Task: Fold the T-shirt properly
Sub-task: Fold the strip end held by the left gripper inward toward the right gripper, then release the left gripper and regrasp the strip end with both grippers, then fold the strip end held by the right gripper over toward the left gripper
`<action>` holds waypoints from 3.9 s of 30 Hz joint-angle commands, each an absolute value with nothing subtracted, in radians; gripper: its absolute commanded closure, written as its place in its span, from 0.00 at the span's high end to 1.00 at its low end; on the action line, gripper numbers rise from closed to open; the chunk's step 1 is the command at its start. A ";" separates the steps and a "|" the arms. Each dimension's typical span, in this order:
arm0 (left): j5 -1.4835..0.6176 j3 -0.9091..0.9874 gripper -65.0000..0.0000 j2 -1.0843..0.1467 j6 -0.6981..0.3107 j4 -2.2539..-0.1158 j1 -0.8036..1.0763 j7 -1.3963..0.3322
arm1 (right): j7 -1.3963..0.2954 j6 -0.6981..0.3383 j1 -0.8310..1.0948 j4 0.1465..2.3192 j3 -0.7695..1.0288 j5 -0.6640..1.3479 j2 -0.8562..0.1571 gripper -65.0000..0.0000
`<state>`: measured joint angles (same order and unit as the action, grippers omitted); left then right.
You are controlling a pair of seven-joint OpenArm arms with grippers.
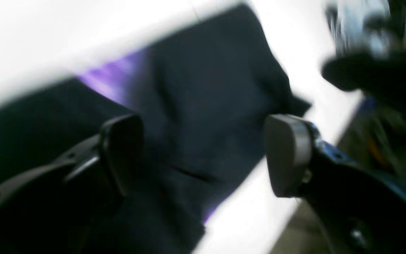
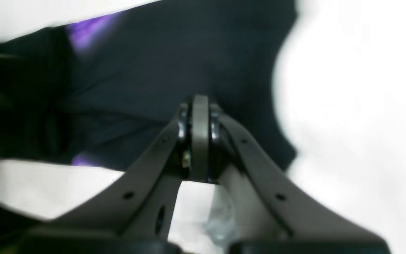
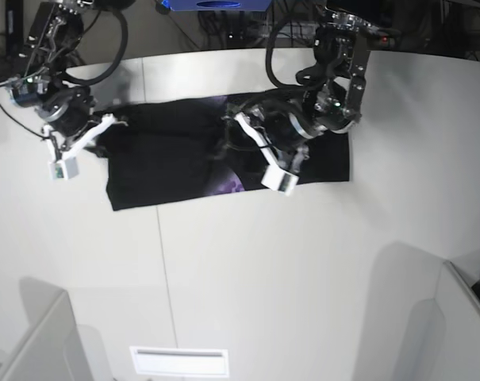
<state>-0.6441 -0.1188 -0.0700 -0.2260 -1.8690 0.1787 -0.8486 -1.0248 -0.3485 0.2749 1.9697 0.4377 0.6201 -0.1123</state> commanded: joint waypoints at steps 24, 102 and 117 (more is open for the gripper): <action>-0.644 0.808 0.00 -0.131 -0.489 -1.819 0.470 -0.835 | -1.307 -0.429 -0.119 1.345 0.633 0.753 -0.165 0.63; -0.309 0.378 0.00 -0.050 -0.430 -1.676 0.220 -0.834 | -1.084 -0.424 0.139 2.011 -0.104 0.321 0.084 0.00; -0.309 0.337 0.00 -0.054 -0.420 -1.669 0.191 -0.837 | -1.027 -0.298 0.134 2.009 -0.331 0.321 0.102 0.00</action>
<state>-0.2958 0.3367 -0.0505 -0.4183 -1.6535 0.1974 -0.8524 -1.0534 -0.3016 0.1474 1.9900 -0.3309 0.3073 0.0944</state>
